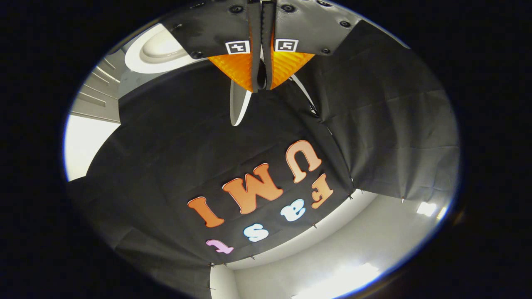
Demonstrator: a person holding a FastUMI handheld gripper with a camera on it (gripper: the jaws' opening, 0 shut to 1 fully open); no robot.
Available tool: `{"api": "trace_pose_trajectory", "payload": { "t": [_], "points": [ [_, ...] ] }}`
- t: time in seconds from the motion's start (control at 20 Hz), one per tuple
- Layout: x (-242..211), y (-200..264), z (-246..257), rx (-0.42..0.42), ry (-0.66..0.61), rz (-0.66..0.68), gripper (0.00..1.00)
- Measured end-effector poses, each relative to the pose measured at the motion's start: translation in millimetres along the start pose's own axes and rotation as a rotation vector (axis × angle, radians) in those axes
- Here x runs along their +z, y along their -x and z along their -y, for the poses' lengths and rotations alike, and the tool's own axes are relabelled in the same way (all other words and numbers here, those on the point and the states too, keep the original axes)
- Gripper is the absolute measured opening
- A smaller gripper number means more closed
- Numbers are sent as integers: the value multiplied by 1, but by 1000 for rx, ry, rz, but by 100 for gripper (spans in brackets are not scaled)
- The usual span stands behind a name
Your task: Open the toilet lid.
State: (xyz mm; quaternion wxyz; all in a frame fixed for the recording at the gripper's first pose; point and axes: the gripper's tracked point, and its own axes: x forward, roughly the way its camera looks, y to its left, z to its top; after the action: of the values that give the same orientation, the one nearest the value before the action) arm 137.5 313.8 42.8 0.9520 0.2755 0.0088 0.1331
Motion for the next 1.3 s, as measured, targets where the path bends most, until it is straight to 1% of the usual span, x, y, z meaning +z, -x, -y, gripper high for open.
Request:
{"api": "trace_pose_trajectory", "payload": {
  "t": [0.4,0.6,0.8,1.3],
  "points": [
    [-16,-23,-80,62,67,-34,9],
    [-29,-36,-115,97,56,-62,9],
    [-45,-49,-145,130,83,-75,9],
    [-89,-70,-215,180,135,-141,9]
  ]
}}
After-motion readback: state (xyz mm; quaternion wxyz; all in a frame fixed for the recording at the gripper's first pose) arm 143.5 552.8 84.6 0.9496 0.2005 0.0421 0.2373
